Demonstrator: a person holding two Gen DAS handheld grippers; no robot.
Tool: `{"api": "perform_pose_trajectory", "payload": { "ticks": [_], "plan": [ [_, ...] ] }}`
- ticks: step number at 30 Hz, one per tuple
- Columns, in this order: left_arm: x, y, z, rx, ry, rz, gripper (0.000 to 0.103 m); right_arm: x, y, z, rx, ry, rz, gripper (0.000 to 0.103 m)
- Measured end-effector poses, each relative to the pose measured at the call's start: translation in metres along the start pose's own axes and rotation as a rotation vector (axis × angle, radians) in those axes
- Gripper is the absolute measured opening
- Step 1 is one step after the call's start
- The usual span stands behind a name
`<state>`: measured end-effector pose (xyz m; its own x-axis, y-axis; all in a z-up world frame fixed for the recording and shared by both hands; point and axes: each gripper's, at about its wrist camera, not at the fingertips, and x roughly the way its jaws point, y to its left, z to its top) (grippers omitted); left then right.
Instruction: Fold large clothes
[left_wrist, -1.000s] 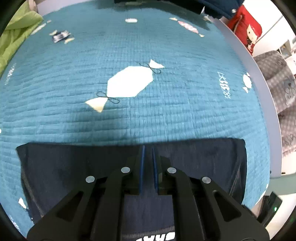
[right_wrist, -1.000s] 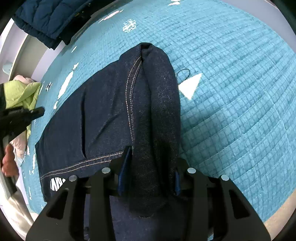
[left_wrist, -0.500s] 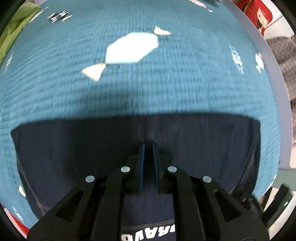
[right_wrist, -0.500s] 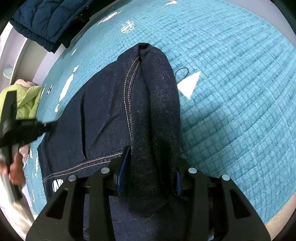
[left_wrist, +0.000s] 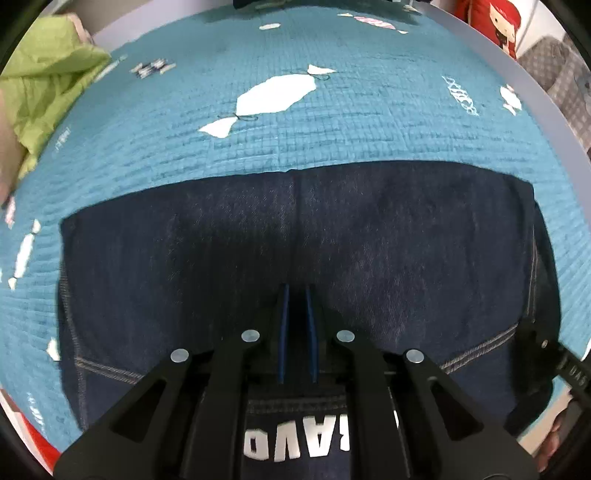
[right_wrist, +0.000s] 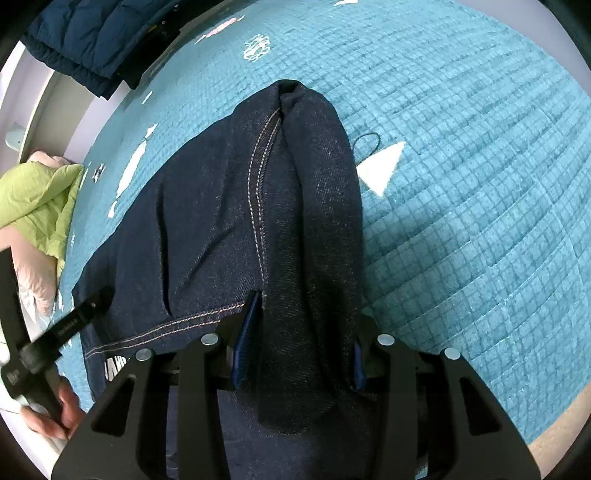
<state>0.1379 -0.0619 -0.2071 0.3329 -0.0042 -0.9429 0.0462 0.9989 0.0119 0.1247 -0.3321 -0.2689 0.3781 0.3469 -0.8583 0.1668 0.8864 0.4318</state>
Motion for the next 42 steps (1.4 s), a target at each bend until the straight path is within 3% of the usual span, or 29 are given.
{"api": "perform_pose_trajectory", "payload": {
  "ticks": [3,8,11,15,17,20,26,30,33,38,42],
  "plan": [
    [-0.001,0.002,-0.008,-0.027,0.048,-0.050,0.009,0.000,0.001,0.001,-0.005,0.004,-0.010,0.039],
    [-0.005,-0.002,-0.040,0.024,0.005,-0.031,0.009,0.002,0.002,0.002,-0.012,0.008,-0.017,0.039],
    [-0.009,0.001,-0.052,0.013,0.010,-0.044,0.009,0.003,0.004,0.003,-0.016,0.013,-0.026,0.039],
    [-0.010,0.002,-0.073,0.006,0.076,-0.067,0.009,0.005,0.007,0.003,-0.020,0.017,-0.032,0.039],
    [-0.014,-0.004,-0.086,0.040,0.051,-0.050,0.009,0.006,0.007,0.004,-0.018,0.021,-0.028,0.040],
    [-0.017,-0.012,-0.102,0.072,0.077,-0.037,0.009,0.007,0.008,0.005,-0.017,0.026,-0.026,0.040],
    [-0.022,-0.007,-0.111,0.049,0.072,-0.059,0.009,0.005,0.008,0.006,-0.021,0.011,-0.037,0.039],
    [-0.020,-0.011,-0.117,0.058,0.045,-0.052,0.009,0.001,0.013,0.004,-0.005,0.007,-0.042,0.033],
    [-0.020,-0.011,-0.117,0.051,0.041,-0.060,0.009,-0.010,0.016,0.005,0.000,-0.013,-0.010,0.024],
    [-0.021,-0.014,-0.118,0.046,0.032,-0.078,0.009,-0.040,0.027,0.004,0.032,-0.059,0.175,0.022],
    [-0.020,-0.008,-0.119,0.042,0.027,-0.094,0.009,-0.064,0.056,0.001,-0.021,-0.079,0.262,0.020]
  ]
}}
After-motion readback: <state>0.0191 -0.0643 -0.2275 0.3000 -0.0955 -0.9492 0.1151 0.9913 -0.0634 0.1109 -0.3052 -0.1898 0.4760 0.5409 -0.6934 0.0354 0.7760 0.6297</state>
